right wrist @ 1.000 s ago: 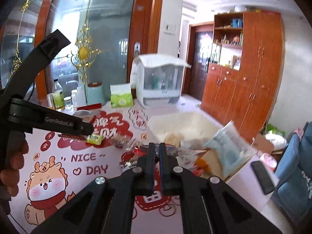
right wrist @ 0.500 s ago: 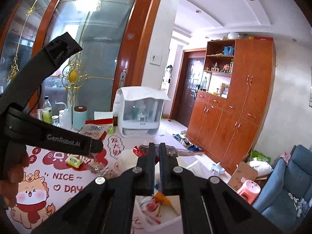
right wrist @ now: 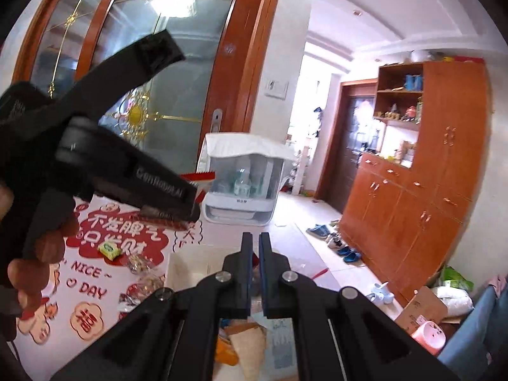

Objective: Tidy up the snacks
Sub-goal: 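Carry both snacks over the white tray and open both tools to release them, then move both open tools away from the tray toward the green packet and nut bags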

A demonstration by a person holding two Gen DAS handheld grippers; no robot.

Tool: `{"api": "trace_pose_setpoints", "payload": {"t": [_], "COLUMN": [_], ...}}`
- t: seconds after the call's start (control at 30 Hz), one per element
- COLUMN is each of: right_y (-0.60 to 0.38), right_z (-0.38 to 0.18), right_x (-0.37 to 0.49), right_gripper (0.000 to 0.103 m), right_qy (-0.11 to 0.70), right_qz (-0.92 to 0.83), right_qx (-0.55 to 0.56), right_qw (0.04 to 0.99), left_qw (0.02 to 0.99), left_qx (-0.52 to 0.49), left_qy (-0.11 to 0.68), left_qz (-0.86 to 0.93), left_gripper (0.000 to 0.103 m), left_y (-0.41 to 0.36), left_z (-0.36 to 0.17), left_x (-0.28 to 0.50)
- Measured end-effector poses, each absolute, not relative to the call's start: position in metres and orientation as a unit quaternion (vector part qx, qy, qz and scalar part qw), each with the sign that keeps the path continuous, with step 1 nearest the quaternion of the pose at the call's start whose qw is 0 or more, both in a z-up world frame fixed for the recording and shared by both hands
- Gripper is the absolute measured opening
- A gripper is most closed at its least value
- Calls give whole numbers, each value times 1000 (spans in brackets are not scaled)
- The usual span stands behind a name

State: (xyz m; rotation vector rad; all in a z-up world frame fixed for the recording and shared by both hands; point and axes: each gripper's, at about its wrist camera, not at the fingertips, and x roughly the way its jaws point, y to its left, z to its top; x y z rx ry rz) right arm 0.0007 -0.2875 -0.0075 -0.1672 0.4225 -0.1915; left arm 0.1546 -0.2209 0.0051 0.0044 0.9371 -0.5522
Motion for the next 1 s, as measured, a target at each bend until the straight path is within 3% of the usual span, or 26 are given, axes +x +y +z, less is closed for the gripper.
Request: {"api": "trace_pose_setpoints", "payload": {"t": [0.03, 0.07, 0.1, 0.17, 0.2, 0.33, 0.37, 1.0], "right_y": [-294, -299, -302, -308, -311, -318, -320, -332], "right_z": [-11, -14, -18, -26, -29, -39, -39, -51], "right_x": [5, 10, 15, 20, 22, 19, 17, 19], "right_gripper": [4, 4, 4, 6, 9, 61, 66, 67], "right_qy": [218, 231, 241, 250, 255, 250, 245, 279], "right_qz": [-86, -71, -62, -55, -46, -49, -49, -57], "right_qx": [-79, -78, -80, -84, -87, -87, -87, -39], "right_qw": [969, 967, 965, 963, 962, 963, 964, 958], "left_qw": [857, 858, 858, 860, 862, 853, 853, 856], "left_qx": [4, 5, 8, 10, 9, -2, -6, 1], "left_qy": [449, 451, 453, 457, 457, 480, 482, 490], "left_qz": [-253, -246, -241, -225, -219, -204, -201, -161], "left_gripper": [47, 54, 70, 88, 89, 89, 89, 89], "left_y": [-227, -231, -234, -240, -240, -241, -240, -201], "left_z": [1, -3, -7, -15, -18, -31, -33, -52], "left_x": [157, 160, 161, 164, 165, 171, 171, 142]}}
